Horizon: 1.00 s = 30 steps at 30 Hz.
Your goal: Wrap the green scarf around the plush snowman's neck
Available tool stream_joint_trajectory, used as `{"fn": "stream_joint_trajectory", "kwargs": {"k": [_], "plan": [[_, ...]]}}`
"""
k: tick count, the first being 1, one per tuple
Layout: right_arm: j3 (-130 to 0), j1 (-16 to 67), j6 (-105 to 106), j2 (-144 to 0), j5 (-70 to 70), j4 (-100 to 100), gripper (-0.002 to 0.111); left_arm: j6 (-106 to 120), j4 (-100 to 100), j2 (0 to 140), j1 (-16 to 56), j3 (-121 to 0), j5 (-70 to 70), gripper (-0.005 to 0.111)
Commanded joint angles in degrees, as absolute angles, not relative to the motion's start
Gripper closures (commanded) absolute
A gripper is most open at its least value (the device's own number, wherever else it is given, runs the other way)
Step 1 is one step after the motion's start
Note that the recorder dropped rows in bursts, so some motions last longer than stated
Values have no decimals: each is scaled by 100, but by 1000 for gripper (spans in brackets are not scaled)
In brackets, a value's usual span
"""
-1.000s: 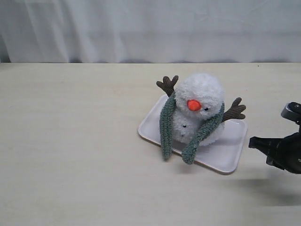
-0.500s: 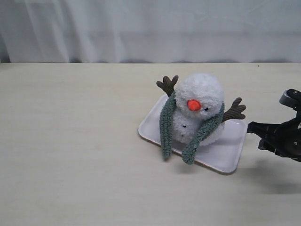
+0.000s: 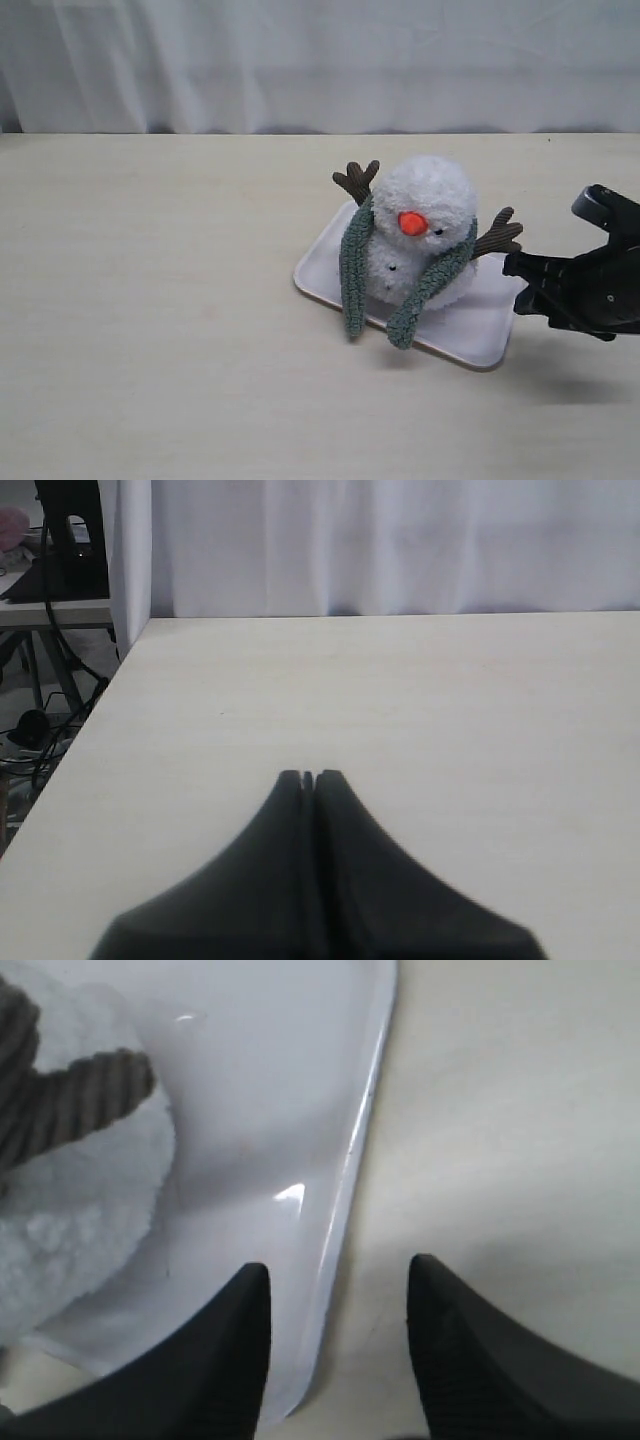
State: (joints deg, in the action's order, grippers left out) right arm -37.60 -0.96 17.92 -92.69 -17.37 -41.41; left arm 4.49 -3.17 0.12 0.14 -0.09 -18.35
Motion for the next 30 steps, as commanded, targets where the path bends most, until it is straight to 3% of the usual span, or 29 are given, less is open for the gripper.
{"fn": "stream_joint_trajectory", "kwargs": {"k": [1, 13, 30], "plan": [[-3790, -125, 1993, -9664, -1741, -4278, 66, 421, -311, 0, 45, 0, -1763, 107], [-3807, -114, 2073, -9992, -1357, -4455, 66, 421, -311, 0, 45, 0, -1763, 107], [-4058, -114, 2321, -10335, -1913, -4747, 66, 421, -311, 0, 45, 0, -1763, 107]]}}
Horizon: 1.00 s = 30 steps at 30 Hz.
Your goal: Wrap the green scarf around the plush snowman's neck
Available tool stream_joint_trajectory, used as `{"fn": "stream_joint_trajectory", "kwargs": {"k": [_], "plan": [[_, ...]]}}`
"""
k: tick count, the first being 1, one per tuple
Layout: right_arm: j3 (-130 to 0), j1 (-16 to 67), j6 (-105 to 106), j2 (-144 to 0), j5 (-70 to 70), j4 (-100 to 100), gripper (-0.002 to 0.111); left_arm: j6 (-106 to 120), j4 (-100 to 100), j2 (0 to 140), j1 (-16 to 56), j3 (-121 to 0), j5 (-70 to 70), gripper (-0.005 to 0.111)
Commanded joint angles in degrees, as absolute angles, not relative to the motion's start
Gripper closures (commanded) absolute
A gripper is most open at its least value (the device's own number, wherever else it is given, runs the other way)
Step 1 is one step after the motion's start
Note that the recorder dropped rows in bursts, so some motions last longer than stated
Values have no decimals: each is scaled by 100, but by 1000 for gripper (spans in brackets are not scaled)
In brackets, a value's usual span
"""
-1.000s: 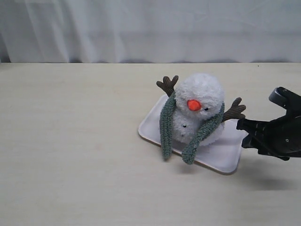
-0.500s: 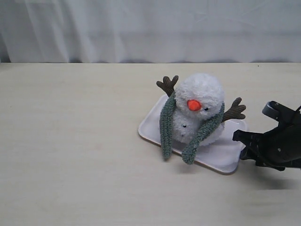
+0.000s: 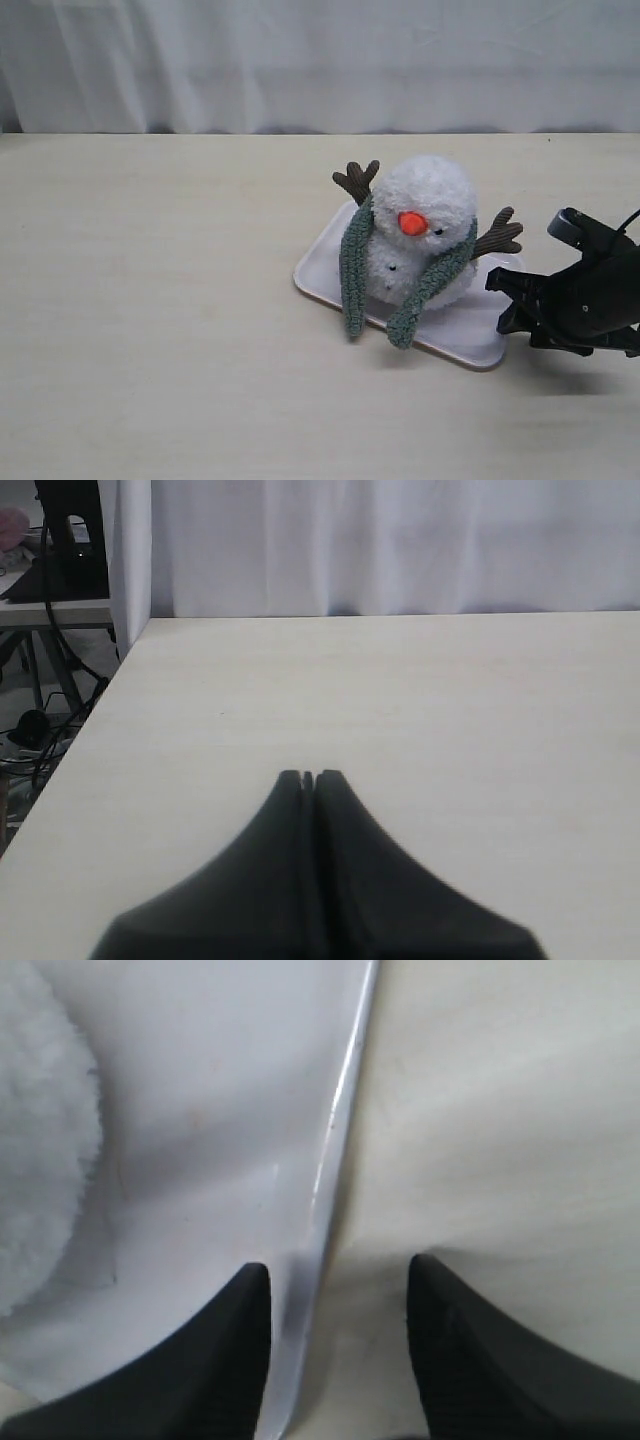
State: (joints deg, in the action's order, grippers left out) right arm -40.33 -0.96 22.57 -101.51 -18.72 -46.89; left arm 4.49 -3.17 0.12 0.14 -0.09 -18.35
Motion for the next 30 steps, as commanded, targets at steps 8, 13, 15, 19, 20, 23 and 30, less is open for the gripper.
{"fn": "stream_joint_trajectory", "kwargs": {"k": [8, 13, 15, 19, 20, 23, 30], "plan": [[-4097, -114, 2343, -10413, -1708, -4747, 66, 421, -311, 0, 45, 0, -1763, 107], [-4123, -48, 2514, -10413, -1733, -4735, 66, 421, -311, 0, 45, 0, -1763, 107], [-4123, 63, 2584, -10413, -1709, -4735, 66, 421, -311, 0, 45, 0, -1763, 107], [-4123, 274, 2584, -10413, -1564, -4735, 66, 421, -311, 0, 45, 0, -1763, 107], [-4123, 275, 2584, -10413, -1550, -4735, 66, 421, -311, 0, 45, 0, -1763, 107], [-4123, 275, 2593, -10417, -1548, -4735, 66, 421, -311, 0, 45, 0, -1763, 107], [-4123, 275, 2629, -10724, -1570, -4710, 73, 421, -311, 0, 45, 0, -1763, 107]]}}
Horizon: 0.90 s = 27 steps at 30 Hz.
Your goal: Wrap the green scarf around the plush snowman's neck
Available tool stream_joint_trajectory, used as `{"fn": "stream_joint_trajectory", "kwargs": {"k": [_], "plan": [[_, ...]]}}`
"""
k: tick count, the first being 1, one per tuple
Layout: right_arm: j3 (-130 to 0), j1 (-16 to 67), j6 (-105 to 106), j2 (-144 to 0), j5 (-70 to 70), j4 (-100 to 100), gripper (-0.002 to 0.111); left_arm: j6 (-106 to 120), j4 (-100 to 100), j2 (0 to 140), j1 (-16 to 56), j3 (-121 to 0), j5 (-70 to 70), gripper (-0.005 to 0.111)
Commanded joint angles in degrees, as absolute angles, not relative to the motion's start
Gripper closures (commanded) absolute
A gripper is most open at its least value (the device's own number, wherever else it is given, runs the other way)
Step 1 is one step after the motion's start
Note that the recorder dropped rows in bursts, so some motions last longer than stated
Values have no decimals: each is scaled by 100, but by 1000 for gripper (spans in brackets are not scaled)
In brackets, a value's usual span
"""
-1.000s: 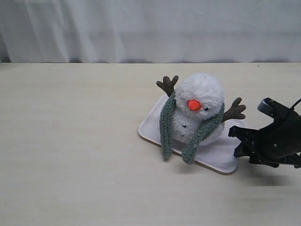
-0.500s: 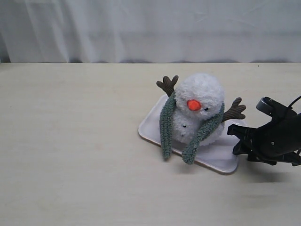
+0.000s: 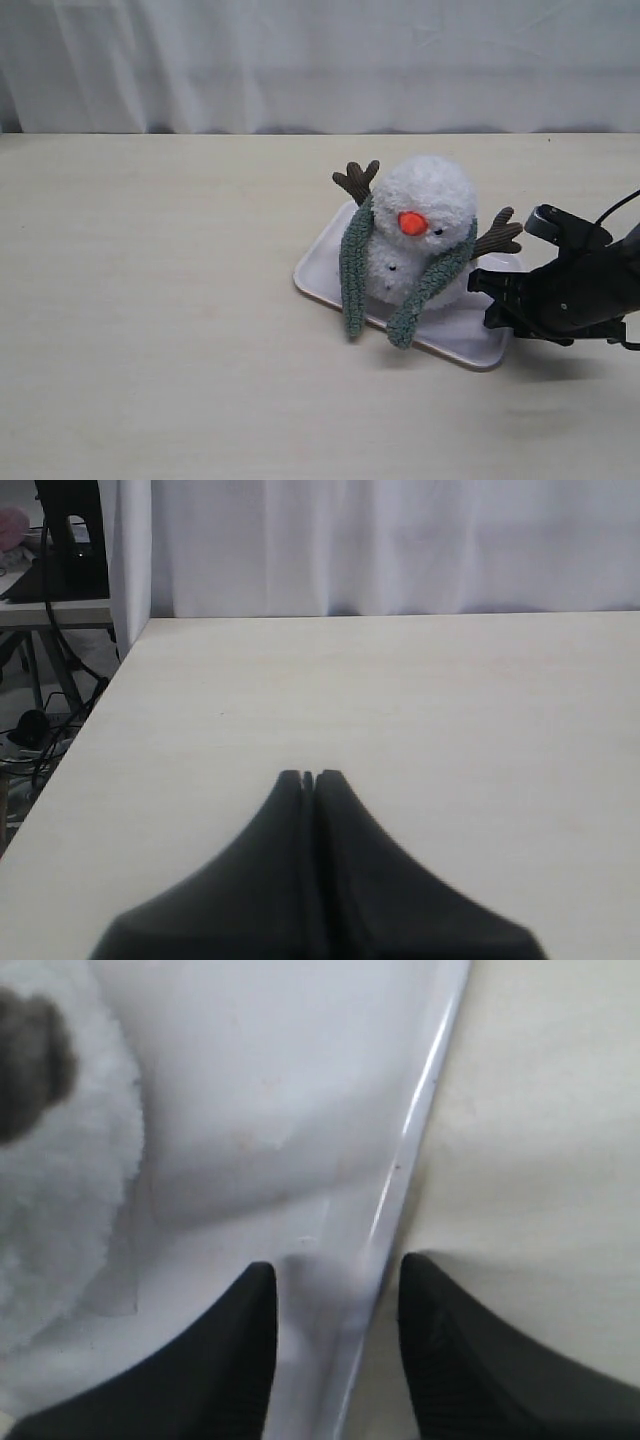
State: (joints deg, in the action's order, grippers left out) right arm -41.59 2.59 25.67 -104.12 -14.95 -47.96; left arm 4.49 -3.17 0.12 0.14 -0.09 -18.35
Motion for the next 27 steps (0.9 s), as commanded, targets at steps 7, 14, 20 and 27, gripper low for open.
{"fn": "stream_joint_trajectory", "kwargs": {"k": [7, 14, 20, 27], "plan": [[-4131, 275, 2875, -10873, -1544, -4710, 76, 421, -311, 0, 45, 0, -1763, 107], [-4131, 275, 3811, -10873, -1521, -4710, 76, 421, -311, 0, 45, 0, -1763, 107], [-4178, 275, 4191, -10873, -1487, -4710, 76, 421, -311, 0, 45, 0, -1763, 107], [-4438, 275, 4283, -10873, -1732, -4530, 82, 421, -311, 0, 45, 0, -1763, 107]]}}
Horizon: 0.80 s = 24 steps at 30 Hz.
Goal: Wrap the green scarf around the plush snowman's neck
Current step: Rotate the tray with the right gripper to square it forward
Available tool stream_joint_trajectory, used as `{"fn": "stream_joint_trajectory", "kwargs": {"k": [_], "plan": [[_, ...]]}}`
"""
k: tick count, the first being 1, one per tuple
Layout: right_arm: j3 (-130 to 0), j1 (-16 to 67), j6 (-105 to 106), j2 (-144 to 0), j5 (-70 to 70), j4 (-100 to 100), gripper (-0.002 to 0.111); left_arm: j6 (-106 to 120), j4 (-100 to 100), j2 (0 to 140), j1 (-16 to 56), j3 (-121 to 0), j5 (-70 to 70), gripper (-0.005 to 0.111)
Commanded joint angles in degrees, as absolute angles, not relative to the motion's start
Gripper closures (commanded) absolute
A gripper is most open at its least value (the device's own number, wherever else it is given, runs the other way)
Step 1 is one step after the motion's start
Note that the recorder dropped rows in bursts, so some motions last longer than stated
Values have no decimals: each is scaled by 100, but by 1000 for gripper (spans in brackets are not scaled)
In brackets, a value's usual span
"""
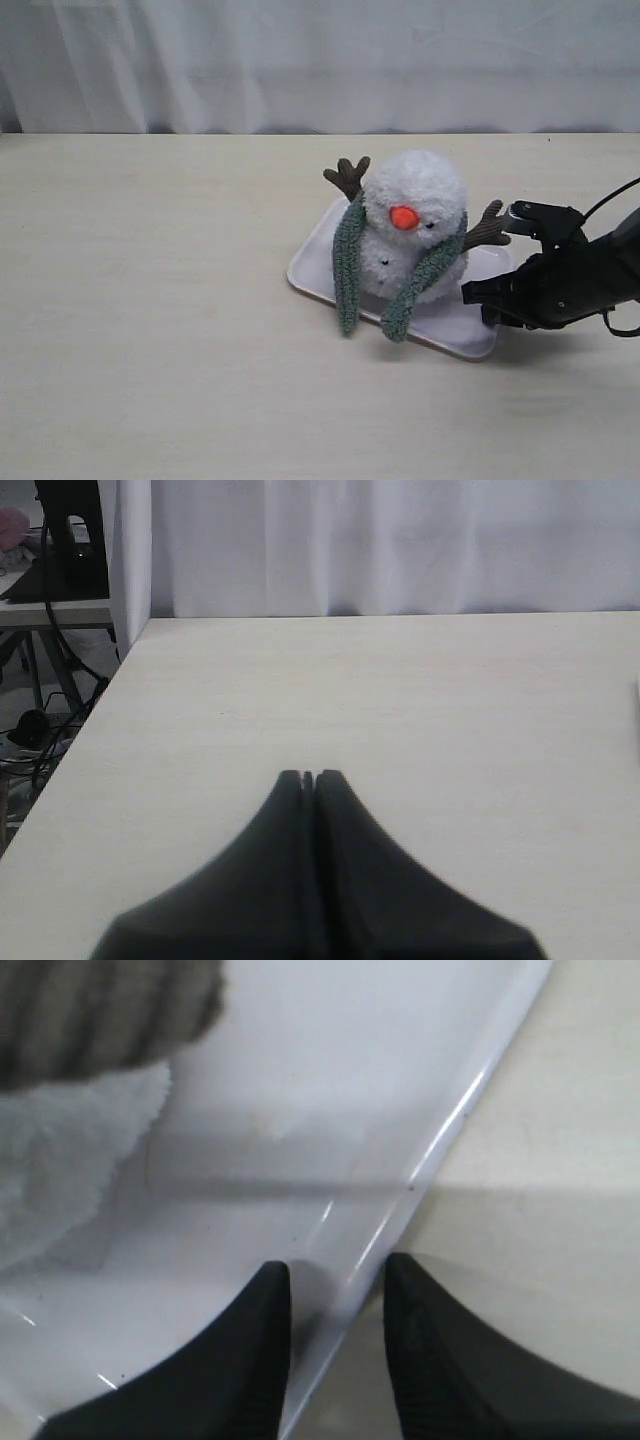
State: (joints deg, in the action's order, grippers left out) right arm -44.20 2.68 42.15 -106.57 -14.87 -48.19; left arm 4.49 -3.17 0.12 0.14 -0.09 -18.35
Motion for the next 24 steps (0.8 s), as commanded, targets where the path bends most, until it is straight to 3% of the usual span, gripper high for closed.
{"fn": "stream_joint_trajectory", "kwargs": {"k": [1, 7, 24], "plan": [[-4461, 275, 4283, -10873, -1755, -4426, 86, 421, -311, 0, 45, 0, -1763, 107], [-4461, 275, 4283, -10873, -1697, -3713, 104, 421, -311, 0, 45, 0, -1763, 107], [-4461, 275, 3974, -10873, -1484, -4885, 104, 421, -311, 0, 45, 0, -1763, 107]]}}
